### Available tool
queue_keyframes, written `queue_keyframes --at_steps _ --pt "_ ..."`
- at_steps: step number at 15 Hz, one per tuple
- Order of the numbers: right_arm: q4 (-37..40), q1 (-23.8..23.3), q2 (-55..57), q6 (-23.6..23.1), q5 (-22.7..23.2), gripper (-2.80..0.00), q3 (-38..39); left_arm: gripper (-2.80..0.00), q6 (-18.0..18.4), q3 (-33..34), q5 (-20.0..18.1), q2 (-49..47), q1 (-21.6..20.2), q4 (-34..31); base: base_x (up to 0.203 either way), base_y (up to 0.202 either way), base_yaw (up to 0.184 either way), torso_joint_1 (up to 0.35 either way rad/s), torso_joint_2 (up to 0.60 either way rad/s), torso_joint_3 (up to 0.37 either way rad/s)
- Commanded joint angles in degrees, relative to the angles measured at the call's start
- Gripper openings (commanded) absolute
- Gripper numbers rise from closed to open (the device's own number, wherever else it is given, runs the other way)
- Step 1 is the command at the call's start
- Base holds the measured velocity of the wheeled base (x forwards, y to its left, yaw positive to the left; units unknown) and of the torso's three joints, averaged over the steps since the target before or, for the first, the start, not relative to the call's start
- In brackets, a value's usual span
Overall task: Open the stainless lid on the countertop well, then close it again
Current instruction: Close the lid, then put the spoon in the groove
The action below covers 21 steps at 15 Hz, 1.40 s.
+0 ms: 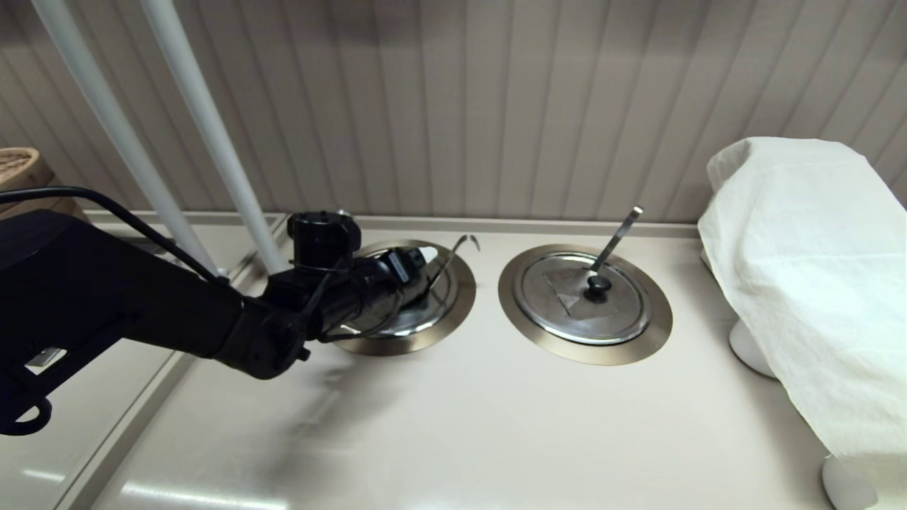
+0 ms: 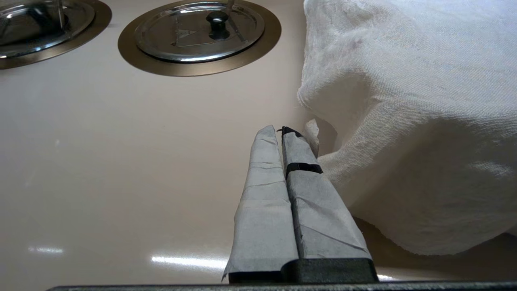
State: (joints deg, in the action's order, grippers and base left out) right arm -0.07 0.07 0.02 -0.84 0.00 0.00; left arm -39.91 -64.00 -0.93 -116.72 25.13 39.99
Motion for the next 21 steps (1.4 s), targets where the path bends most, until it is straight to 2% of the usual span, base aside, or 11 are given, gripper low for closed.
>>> queue_keyframes --at_steps 1,3,5,7,9,10,12,15,18,21 --pt "-0.04 0.01 -0.01 -0.04 0.0 -2.8 0.0 0.0 -0.25 0.1 0.43 0.62 0.45 0.18 0.0 0.0 0.0 0.0 0.0 0.0" --pt "-0.01 0.01 0.01 -0.04 0.0 -2.8 0.0 0.0 0.86 -0.13 1.37 0.81 0.45 0.21 0.0 0.0 0.0 0.0 0.0 0.0" --pt "-0.01 0.01 0.06 -0.04 0.0 -2.8 0.0 0.0 7.09 -0.51 1.7 1.02 0.42 0.23 0.0 0.0 0.0 0.0 0.0 0.0" --pt "-0.01 0.01 0.04 -0.04 0.0 -2.8 0.0 0.0 17.11 -1.03 2.56 -0.16 0.37 0.21 0.0 0.0 0.0 0.0 0.0 0.0" --pt "-0.01 0.01 0.06 -0.04 0.0 -2.8 0.0 0.0 31.46 -2.59 2.95 -2.66 0.1 0.86 0.0 0.0 0.0 0.0 0.0 0.0" --pt "-0.01 0.01 0.06 -0.04 0.0 -2.8 0.0 0.0 36.86 -4.7 2.79 -4.67 -0.08 1.17 0.0 0.0 0.0 0.0 0.0 0.0" --pt "-0.01 0.01 0.0 -0.04 0.0 -2.8 0.0 0.0 42.28 -10.88 2.06 -10.18 -0.16 0.98 0.0 0.0 0.0 0.0 0.0 0.0" --pt "-0.01 0.01 0.06 -0.04 0.0 -2.8 0.0 0.0 45.8 -12.84 -7.74 -16.81 -1.76 -0.1 0.0 0.0 0.0 0.0 0.0 0.0" --pt "-0.01 0.01 -0.02 -0.04 0.0 -2.8 0.0 0.0 48.95 -17.9 -9.72 -21.91 -4.29 -0.6 0.0 0.0 0.0 0.0 0.0 0.0" --pt "-0.04 0.01 0.04 -0.04 0.0 -2.8 0.0 0.0 48.55 -24.09 -9.76 -24.34 -5.95 1.38 0.0 0.0 0.0 0.0 0.0 0.0"
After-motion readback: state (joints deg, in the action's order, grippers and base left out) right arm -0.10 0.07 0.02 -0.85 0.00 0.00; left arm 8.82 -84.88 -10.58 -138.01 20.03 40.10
